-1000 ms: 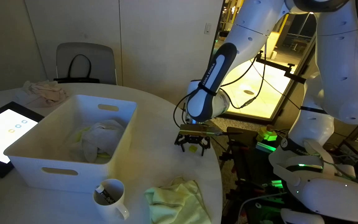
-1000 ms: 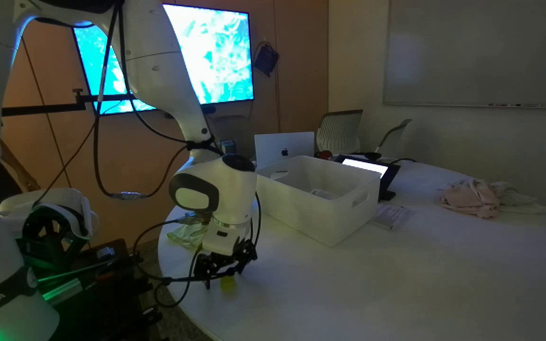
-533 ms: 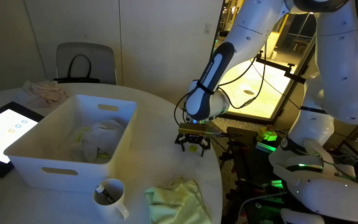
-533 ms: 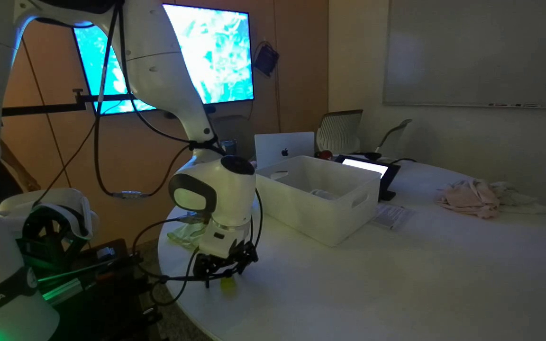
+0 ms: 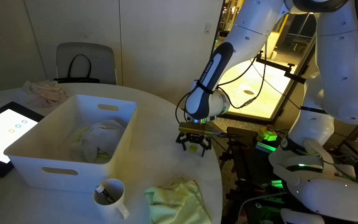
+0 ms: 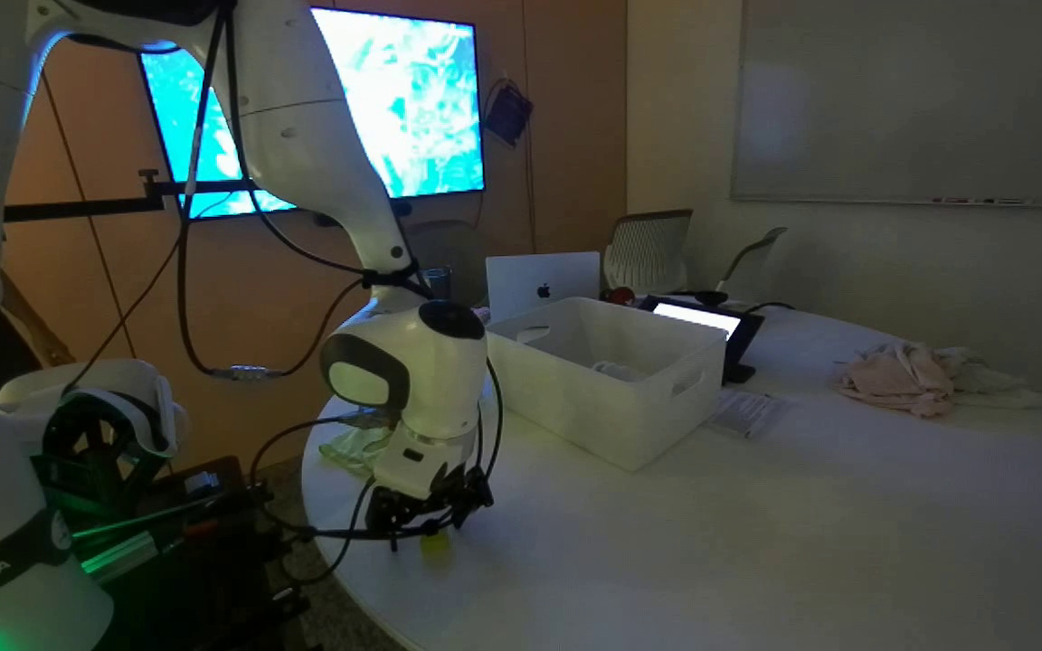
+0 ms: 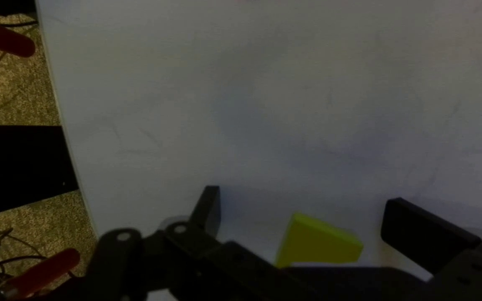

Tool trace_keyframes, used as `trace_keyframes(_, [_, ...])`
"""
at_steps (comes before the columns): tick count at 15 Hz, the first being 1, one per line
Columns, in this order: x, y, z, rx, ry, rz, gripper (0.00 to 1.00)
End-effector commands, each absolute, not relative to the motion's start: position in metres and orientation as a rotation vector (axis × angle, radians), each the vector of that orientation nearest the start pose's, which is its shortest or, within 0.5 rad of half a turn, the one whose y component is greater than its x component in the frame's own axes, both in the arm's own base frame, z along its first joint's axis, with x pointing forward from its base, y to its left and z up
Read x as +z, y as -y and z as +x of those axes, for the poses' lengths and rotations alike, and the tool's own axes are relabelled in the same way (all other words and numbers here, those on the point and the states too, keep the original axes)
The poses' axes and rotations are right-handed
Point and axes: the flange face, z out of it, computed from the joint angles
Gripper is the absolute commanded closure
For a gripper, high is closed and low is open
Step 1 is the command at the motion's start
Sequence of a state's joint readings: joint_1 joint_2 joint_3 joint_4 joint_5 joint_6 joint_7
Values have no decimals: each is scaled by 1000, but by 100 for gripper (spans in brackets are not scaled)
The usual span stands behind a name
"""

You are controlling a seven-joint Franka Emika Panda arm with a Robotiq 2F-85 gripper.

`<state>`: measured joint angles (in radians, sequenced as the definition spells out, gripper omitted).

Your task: Put the cloths in the box, then put the marker and the yellow object in the cup

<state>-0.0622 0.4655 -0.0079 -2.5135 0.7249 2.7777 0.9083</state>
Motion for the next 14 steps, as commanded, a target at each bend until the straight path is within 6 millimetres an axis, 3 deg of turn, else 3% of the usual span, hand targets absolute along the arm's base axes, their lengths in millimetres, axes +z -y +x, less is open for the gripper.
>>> trace_keyframes(1, [82, 65, 397, 389, -2316, -1975, 0])
trace_keyframes(14, [84, 84, 392, 414, -2372, -1875, 0])
